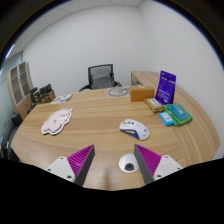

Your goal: Arrange mouse

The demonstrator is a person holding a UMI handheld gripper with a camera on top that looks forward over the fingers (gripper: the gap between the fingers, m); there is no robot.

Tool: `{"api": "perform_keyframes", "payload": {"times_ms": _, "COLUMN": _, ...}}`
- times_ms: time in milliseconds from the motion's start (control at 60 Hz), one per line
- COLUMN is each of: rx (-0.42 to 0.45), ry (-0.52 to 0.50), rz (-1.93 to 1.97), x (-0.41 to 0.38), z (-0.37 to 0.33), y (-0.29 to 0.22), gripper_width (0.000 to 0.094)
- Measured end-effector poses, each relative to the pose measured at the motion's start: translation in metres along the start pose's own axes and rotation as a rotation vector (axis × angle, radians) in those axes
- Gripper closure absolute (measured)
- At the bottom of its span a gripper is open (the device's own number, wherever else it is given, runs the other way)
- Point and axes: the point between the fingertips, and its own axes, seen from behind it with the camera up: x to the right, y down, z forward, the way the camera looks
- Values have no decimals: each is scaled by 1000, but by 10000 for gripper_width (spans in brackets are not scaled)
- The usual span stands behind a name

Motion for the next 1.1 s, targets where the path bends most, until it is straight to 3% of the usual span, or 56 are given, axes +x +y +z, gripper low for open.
{"api": "perform_keyframes", "payload": {"times_ms": 367, "rx": -28, "ry": -35, "rz": -83, "x": 87, "z": 117, "y": -7, "gripper_width": 107}}
{"api": "perform_keyframes", "payload": {"times_ms": 850, "rx": -7, "ry": -63, "rz": -60, "x": 100, "z": 179, "y": -46, "gripper_width": 128}}
{"api": "perform_keyframes", "payload": {"times_ms": 900, "rx": -10, "ry": -57, "rz": -62, "x": 100, "z": 185, "y": -49, "gripper_width": 165}}
{"api": "perform_keyframes", "payload": {"times_ms": 967, "rx": -13, "ry": -54, "rz": -56, "x": 99, "z": 191, "y": -53, "gripper_width": 311}}
{"api": "perform_keyframes", "payload": {"times_ms": 1100, "rx": -62, "ry": -23, "rz": -76, "x": 100, "z": 192, "y": -51, "gripper_width": 469}}
